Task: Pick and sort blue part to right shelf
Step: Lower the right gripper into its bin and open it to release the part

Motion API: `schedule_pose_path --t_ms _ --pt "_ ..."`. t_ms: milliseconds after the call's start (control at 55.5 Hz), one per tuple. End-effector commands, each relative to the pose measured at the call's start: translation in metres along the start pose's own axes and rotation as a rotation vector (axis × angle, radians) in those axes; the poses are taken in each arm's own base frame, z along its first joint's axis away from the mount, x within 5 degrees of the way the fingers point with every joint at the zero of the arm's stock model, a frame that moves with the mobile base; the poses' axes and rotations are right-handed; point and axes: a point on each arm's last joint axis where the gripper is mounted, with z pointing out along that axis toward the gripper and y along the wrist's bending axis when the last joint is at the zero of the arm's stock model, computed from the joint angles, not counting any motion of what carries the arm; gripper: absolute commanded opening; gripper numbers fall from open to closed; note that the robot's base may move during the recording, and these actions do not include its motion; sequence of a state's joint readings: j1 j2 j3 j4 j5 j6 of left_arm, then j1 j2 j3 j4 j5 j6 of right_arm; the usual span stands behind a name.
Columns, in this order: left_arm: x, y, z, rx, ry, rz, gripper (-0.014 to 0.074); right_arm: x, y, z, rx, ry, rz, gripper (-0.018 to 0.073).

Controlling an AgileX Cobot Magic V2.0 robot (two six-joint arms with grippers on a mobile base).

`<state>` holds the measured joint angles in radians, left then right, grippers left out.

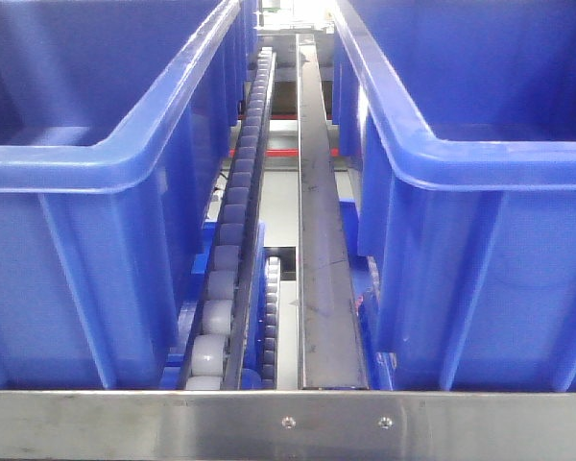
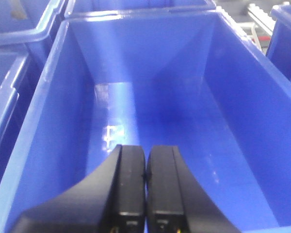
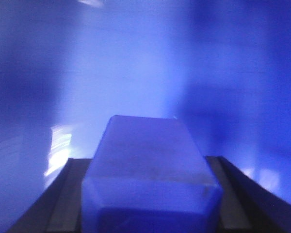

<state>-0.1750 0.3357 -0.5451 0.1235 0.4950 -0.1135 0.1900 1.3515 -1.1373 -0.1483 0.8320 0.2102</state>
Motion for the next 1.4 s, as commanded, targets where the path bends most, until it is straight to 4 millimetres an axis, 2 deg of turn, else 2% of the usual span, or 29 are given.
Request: schedule_pose_path --t_ms 0,198,324,576,684,828,864,972,1044,1189,1261,1333,1387 --pt "-0.014 -0.001 -0.002 0.008 -0.09 0.004 0.0124 -0.02 -0.005 0.002 0.011 -0.118 -0.001 0.0197" --pt "-0.013 -0.001 -0.002 0.007 -0.077 0.004 0.0124 -0.02 -0.001 0.048 0.014 -0.033 -0.015 0.0197" --pt "-0.013 0.0 -0.002 0.007 -0.076 0.004 0.0124 -0.018 0.001 0.071 0.017 0.014 -0.022 0.0197" --pt "-0.013 0.0 -0.002 0.007 -0.075 0.004 0.0124 -0.014 0.002 0.089 0.021 0.063 -0.028 0.0222" --pt "-0.013 0.0 -0.002 0.006 -0.071 0.004 0.0124 -0.013 0.002 0.089 0.022 0.067 -0.028 0.0355" --pt "-0.013 0.0 -0.002 0.006 -0.071 0.004 0.0124 -0.012 0.002 0.089 0.025 0.081 -0.028 0.0618" --pt "-0.013 0.0 -0.002 0.006 -0.071 0.004 0.0124 -0.011 0.002 0.089 0.026 0.087 -0.028 0.062" --pt "-0.013 0.0 -0.002 0.006 -0.07 0.004 0.0124 -0.012 0.001 0.083 0.027 0.081 -0.025 0.0596" --pt "-0.011 0.0 -0.002 0.004 -0.052 0.004 0.0124 -0.013 0.002 0.071 0.021 0.054 -0.026 0.0596" --pt "-0.007 0.0 -0.002 -0.001 -0.014 0.006 0.0124 -0.007 0.0 0.03 0.002 -0.072 -0.022 0.0581" --pt "-0.007 0.0 -0.002 -0.002 -0.01 0.006 0.0124 0.002 -0.003 0.008 -0.009 -0.147 -0.019 0.0522" --pt "-0.007 0.0 -0.003 -0.002 -0.014 0.005 0.0124 0.021 -0.007 -0.015 -0.016 -0.217 -0.038 0.0405" --pt "-0.008 0.0 -0.004 -0.002 -0.024 0.006 0.0124 0.033 -0.009 -0.024 -0.02 -0.248 -0.05 0.0311"
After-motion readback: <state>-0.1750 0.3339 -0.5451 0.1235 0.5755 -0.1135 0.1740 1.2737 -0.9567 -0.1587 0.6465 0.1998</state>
